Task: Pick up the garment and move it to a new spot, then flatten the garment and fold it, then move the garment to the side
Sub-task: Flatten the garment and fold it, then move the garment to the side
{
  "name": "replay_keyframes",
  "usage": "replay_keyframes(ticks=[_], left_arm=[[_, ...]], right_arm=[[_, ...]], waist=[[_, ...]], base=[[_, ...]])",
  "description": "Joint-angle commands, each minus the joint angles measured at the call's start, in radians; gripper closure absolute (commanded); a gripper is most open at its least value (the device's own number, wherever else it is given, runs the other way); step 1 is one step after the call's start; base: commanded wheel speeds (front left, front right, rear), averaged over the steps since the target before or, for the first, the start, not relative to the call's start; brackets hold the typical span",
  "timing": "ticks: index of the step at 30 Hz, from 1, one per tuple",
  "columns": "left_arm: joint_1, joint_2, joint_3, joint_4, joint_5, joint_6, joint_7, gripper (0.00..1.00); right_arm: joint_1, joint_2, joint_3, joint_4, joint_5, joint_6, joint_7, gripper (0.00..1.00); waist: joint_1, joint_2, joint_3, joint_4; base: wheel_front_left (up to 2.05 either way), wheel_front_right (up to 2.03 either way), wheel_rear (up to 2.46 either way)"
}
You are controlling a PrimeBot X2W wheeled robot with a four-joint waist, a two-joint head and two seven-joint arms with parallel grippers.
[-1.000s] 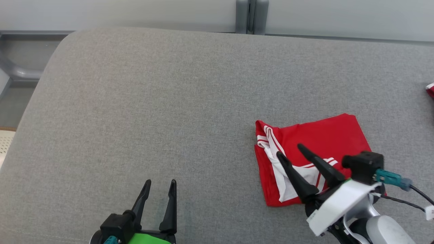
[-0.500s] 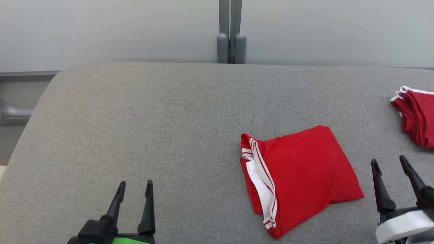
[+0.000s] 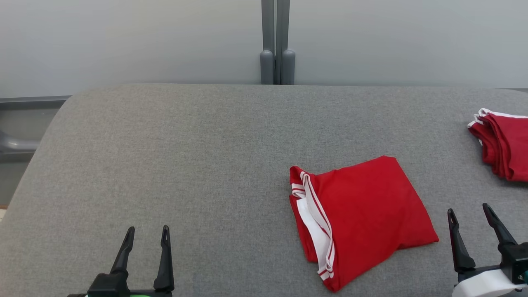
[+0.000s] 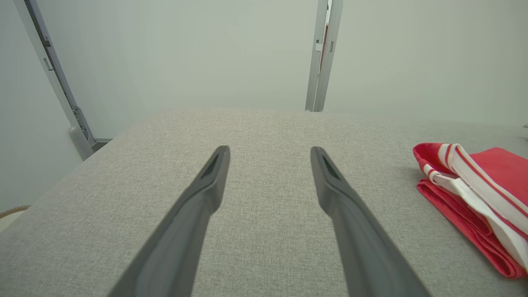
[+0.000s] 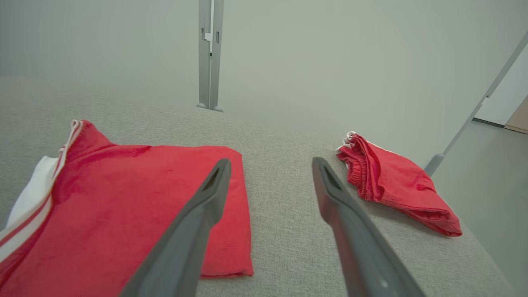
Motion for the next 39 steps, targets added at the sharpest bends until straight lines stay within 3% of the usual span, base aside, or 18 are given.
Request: replay_keyframes(ticks=[1, 16, 19, 24, 30, 39], left_arm=[[0.016, 0.002, 0.0, 0.003, -0.002, -0.004, -0.003, 0.0], [0.0, 0.002, -0.002, 0.014, -0.016, -0.01, -0.002, 0.0], [-0.001, 0.002, -0.008, 0.019, -0.015, -0.014, -0.003, 0.0], [-0.046, 0.003, -0.047, 0.029, -0.03, -0.017, -0.003, 0.0], [-0.076, 0.003, -0.108, 0.05, -0.058, -0.005, -0.003, 0.0], [-0.094, 0.003, -0.135, 0.036, -0.086, 0.024, -0.003, 0.0]], right_arm=[[0.007, 0.003, -0.003, -0.007, -0.003, -0.002, -0.003, 0.0], [-0.062, -0.002, -0.013, -0.004, 0.046, -0.002, -0.004, 0.0], [-0.118, -0.035, 0.031, 0.094, 0.106, -0.002, -0.003, 0.0], [-0.339, -0.114, 0.165, 0.225, 0.334, -0.002, 0.26, 0.0], [-0.481, -0.214, 0.287, 0.315, 0.474, -0.002, 0.561, 0.0], [-0.511, -0.27, 0.333, 0.414, 0.538, -0.002, 0.677, 0.0]], waist=[[0.0, -0.0001, 0.001, -0.001], [0.0, -0.0001, 0.019, -0.018], [0.0, -0.0001, 0.034, -0.032], [0.0, -0.0001, 0.1, -0.031], [0.0, -0.0001, 0.138, 0.019], [0.0, -0.0001, 0.163, 0.089]], base=[[0.0, 0.0, 0.0], [0.0, 0.0, 0.0], [0.0, 0.0, 0.0], [0.0, 0.0, 0.0], [0.0, 0.0, 0.0], [0.0, 0.0, 0.0]])
